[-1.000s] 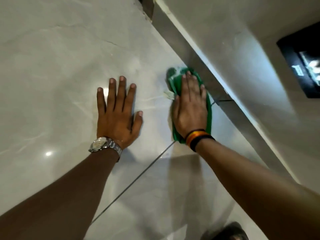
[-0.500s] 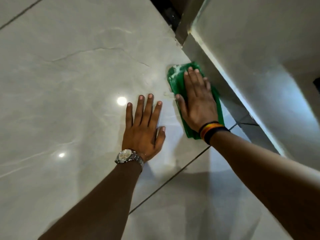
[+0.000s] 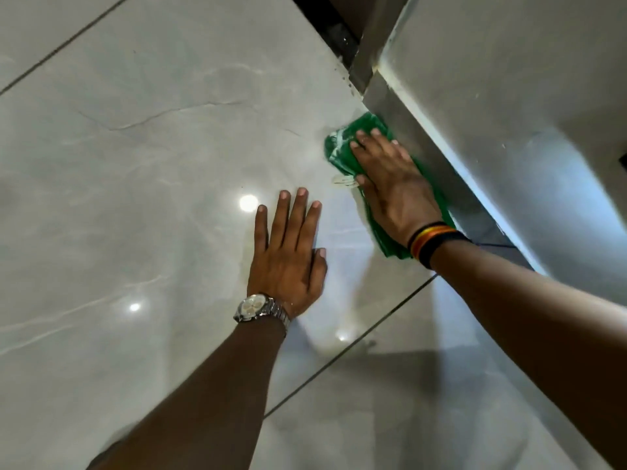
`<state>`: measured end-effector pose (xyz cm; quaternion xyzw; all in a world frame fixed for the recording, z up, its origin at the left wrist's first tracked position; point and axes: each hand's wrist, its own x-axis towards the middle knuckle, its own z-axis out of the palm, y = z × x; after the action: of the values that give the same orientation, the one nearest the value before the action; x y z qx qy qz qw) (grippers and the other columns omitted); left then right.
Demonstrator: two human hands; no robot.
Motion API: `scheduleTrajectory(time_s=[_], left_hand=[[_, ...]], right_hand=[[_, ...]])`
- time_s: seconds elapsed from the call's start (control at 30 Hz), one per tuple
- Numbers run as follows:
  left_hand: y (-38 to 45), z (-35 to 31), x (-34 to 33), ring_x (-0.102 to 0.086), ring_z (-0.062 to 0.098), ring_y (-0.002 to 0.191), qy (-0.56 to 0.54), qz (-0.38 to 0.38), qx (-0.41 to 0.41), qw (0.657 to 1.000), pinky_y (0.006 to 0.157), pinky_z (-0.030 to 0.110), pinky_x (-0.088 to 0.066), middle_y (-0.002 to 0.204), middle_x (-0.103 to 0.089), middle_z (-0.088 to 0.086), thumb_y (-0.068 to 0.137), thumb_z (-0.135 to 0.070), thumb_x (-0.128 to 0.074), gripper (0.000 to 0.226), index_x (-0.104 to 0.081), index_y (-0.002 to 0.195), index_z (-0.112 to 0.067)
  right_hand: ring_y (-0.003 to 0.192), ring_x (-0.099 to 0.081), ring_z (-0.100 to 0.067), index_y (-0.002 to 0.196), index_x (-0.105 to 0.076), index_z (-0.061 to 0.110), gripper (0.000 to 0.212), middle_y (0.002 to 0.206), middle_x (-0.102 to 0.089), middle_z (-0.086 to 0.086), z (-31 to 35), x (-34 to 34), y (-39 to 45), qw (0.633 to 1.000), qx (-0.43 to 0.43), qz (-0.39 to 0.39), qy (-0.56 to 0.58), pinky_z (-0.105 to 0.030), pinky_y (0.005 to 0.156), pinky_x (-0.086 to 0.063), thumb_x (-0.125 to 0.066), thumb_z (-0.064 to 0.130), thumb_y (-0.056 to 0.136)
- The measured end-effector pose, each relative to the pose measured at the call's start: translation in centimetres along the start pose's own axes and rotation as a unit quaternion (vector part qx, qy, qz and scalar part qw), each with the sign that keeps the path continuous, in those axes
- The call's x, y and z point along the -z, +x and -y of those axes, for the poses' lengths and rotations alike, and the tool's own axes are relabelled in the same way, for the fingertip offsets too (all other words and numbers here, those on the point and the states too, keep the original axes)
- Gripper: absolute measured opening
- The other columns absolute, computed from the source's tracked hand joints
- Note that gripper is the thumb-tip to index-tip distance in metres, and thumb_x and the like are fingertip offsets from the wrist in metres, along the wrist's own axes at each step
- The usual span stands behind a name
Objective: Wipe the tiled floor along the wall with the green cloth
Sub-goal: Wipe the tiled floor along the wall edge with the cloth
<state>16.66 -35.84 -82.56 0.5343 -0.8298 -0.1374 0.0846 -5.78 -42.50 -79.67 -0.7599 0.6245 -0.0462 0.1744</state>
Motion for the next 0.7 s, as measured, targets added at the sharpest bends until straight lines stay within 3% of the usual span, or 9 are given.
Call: scheduleTrajectory(time_s=[0.1, 0.23, 0.27, 0.4, 0.57, 0.7], left_hand=[[-0.2, 0.1, 0.0, -0.014, 0.037, 0.167, 0.001, 0.005, 0.003, 1.0, 0.133, 0.065, -0.009, 0.179, -0.023, 0.016, 0.098, -0.033, -0.05, 0.076, -0.036, 0.168, -0.007], [-0.4, 0.0, -0.1, -0.013, 0.037, 0.168, 0.004, 0.012, -0.004, 1.0, 0.133, 0.065, -0.009, 0.179, -0.021, 0.016, 0.098, -0.035, -0.044, 0.076, -0.036, 0.168, -0.006], [-0.4, -0.1, -0.1, -0.013, 0.036, 0.168, -0.004, 0.016, -0.008, 1.0, 0.134, 0.065, -0.008, 0.18, -0.021, 0.016, 0.099, -0.035, -0.043, 0.075, -0.035, 0.168, -0.007], [0.4, 0.8, 0.1, -0.016, 0.038, 0.167, -0.001, -0.016, -0.023, 1.0, 0.135, 0.062, -0.006, 0.178, -0.024, 0.017, 0.1, -0.033, -0.05, 0.074, -0.036, 0.167, -0.006], [0.2, 0.7, -0.1, -0.013, 0.039, 0.167, 0.002, -0.001, -0.015, 1.0, 0.134, 0.063, -0.004, 0.18, -0.019, 0.018, 0.101, -0.038, -0.046, 0.077, -0.031, 0.169, -0.007], [-0.9, 1.2, -0.1, -0.008, 0.037, 0.168, 0.018, 0.044, -0.01, 0.999, 0.134, 0.063, -0.003, 0.181, -0.012, 0.016, 0.106, -0.043, -0.038, 0.075, -0.023, 0.172, -0.01]], right_hand=[[0.159, -0.016, -0.023, 0.161, -0.029, 0.017, 0.053, 0.17, -0.026, -0.004, 1.3, -0.8, -0.8, 0.998, -0.054, -0.016, -0.011, -0.048, 0.129, -0.015, -0.032, 0.031, 0.11], [0.161, -0.008, -0.021, 0.164, -0.018, 0.019, 0.064, 0.171, -0.018, -0.003, 1.4, -1.2, -1.9, 0.998, 0.03, 0.04, -0.027, -0.048, 0.131, -0.01, -0.031, 0.05, 0.108], [0.161, -0.007, -0.02, 0.164, -0.018, 0.02, 0.065, 0.172, -0.017, -0.002, 0.6, -1.1, -3.9, 0.999, 0.016, 0.039, -0.029, -0.048, 0.131, -0.009, -0.033, 0.049, 0.108], [0.159, -0.015, -0.023, 0.162, -0.027, 0.017, 0.056, 0.17, -0.023, -0.006, -1.7, -1.0, -13.1, 0.991, -0.131, -0.004, -0.011, -0.044, 0.131, -0.011, -0.033, 0.035, 0.109], [0.158, -0.019, -0.025, 0.16, -0.031, 0.018, 0.052, 0.17, -0.026, -0.005, -2.3, -1.7, -13.5, 0.988, -0.149, -0.025, 0.011, -0.047, 0.127, -0.015, -0.038, 0.024, 0.109], [0.158, -0.02, -0.025, 0.16, -0.032, 0.016, 0.061, 0.169, -0.026, -0.005, -1.9, -2.7, -14.4, 0.985, -0.169, -0.025, 0.025, -0.044, 0.129, -0.015, -0.044, 0.003, 0.102]])
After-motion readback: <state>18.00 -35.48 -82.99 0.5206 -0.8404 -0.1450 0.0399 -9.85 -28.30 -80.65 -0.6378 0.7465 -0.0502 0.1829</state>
